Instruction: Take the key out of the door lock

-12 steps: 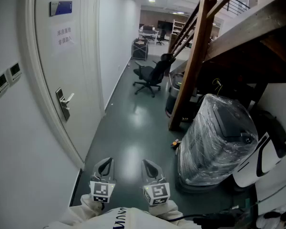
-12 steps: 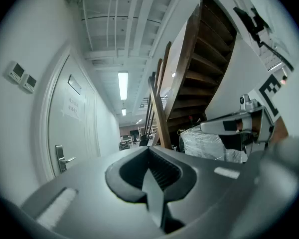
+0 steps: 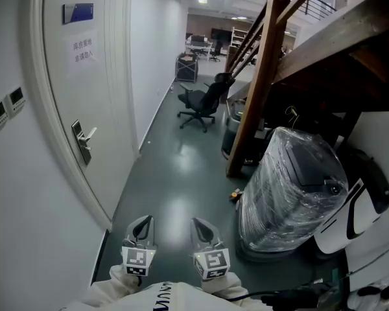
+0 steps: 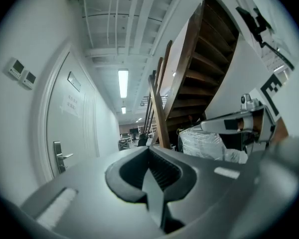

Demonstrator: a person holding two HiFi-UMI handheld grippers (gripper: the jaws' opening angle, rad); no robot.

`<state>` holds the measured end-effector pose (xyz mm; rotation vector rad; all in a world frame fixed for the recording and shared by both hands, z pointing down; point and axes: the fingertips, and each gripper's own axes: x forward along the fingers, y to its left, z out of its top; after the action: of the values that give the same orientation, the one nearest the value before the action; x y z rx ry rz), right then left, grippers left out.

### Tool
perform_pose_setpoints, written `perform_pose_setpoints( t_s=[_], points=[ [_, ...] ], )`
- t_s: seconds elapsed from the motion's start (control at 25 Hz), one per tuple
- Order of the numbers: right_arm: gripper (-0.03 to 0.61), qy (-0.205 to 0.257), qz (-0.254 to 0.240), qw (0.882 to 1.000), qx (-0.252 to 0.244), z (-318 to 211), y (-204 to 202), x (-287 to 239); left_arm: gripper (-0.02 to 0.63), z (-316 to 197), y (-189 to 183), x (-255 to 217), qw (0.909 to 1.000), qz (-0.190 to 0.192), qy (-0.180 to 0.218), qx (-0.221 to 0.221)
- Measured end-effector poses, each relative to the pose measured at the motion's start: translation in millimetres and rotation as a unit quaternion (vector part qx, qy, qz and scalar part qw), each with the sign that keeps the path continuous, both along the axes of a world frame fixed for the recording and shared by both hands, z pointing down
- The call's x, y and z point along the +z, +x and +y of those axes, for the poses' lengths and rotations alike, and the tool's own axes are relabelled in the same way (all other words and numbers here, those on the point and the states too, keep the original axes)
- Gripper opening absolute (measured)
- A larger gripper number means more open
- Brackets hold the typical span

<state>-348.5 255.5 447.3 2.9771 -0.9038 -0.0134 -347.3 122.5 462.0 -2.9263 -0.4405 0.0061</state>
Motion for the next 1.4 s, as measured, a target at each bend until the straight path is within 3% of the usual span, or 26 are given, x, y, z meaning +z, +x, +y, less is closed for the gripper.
perform_pose_setpoints(
  t_s=[0.48, 0.72, 1.04, 1.4],
  points=[
    [0.0, 0.023, -0.035, 0.999, -0.02, 36, -5, 28, 0.0, 36, -16, 32, 0.9993, -0.033, 0.013, -0.013],
    [0.0, 0.021, -0.048, 0.999, -0.016, 42, 11, 38, 0.0, 40, 0, 39, 0.999, -0.04, 0.015, -0.011],
    [0.0, 0.003, -0.052, 0.999, -0.008, 27, 65, 48, 0.0, 29, 62, 50, 0.9992, -0.039, 0.007, 0.0],
    [0.0, -0.001, -0.054, 0.999, 0.011, -15, 169, 43, 0.0, -12, 169, 47, 0.999, -0.041, 0.004, 0.017]
  ],
)
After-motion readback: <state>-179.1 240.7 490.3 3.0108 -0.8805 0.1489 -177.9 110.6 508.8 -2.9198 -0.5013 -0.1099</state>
